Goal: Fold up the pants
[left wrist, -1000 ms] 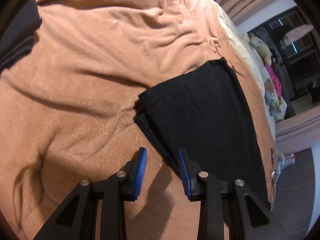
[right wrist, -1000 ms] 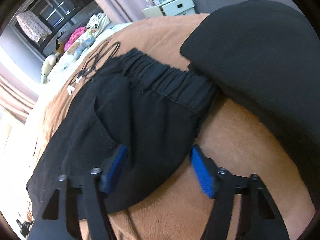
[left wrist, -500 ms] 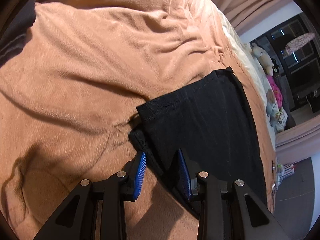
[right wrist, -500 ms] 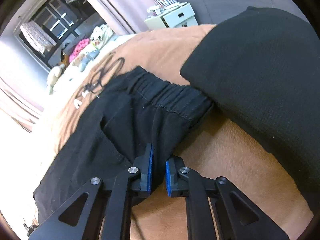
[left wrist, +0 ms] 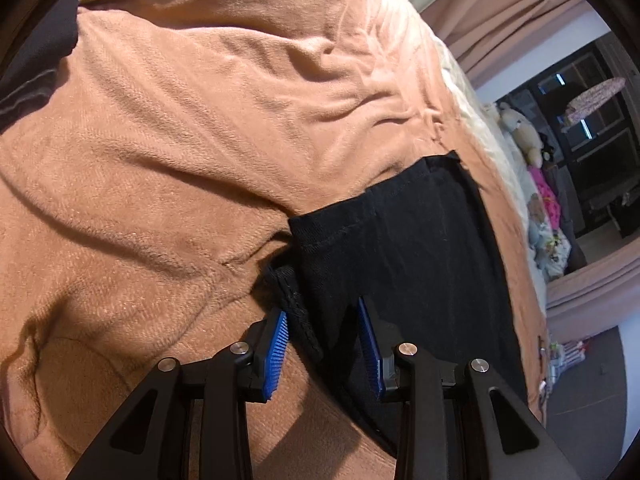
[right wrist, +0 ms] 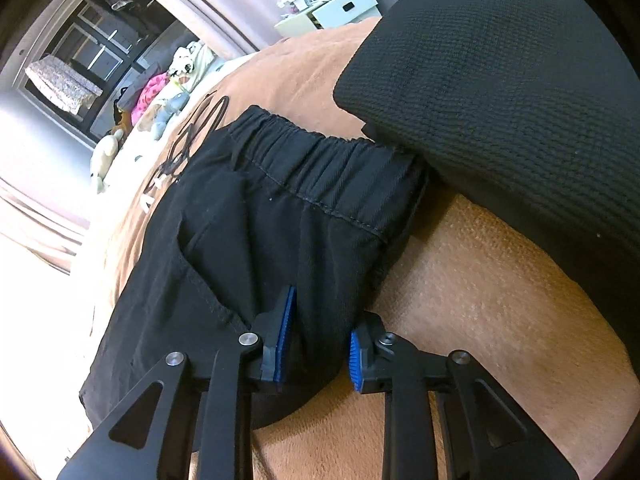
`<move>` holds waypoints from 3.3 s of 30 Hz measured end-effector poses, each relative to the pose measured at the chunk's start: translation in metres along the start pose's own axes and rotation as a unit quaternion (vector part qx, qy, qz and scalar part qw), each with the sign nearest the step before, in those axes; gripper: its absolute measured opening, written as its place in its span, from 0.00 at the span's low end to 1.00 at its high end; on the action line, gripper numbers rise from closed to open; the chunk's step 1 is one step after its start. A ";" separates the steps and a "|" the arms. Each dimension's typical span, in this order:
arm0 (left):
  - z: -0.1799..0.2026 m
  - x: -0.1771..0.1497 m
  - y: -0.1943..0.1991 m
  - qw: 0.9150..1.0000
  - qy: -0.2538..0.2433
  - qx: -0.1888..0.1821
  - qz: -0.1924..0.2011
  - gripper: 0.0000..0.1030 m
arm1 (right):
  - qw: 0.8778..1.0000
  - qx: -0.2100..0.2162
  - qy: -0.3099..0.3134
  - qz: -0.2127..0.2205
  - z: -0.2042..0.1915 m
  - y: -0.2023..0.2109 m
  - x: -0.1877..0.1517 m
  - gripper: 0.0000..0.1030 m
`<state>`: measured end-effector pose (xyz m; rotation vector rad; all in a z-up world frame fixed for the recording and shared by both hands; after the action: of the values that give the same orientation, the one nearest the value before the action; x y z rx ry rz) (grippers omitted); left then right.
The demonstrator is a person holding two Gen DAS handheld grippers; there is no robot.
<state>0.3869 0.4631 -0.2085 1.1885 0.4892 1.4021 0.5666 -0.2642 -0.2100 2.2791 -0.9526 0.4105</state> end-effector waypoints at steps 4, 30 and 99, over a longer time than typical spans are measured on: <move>0.010 0.011 0.017 0.999 -0.008 -0.037 0.028 0.34 | 1.000 0.000 -0.001 0.002 -0.005 -0.005 -0.001 0.20; 0.039 0.031 0.030 0.997 -0.065 0.029 0.032 0.05 | 0.997 0.029 0.019 0.066 -0.040 0.022 0.012 0.02; -0.209 -0.038 0.199 0.986 -0.069 0.147 0.031 0.66 | 0.993 -0.067 0.098 0.012 -0.049 0.183 -0.046 0.63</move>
<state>0.1049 0.4517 -0.1371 1.5397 0.5779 1.3186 0.4008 -0.3074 -0.1175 2.0659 -0.8804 0.5531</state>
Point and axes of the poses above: each gripper's, at about its wrist camera, not at the fingertips, and y roughly against the way its jaws point, z to its right, x to its top, the point moved 5 cm from there along -y, roughly the way its jaws point, and after that the axes turned 15 degrees about x, right-handed, at the moved point
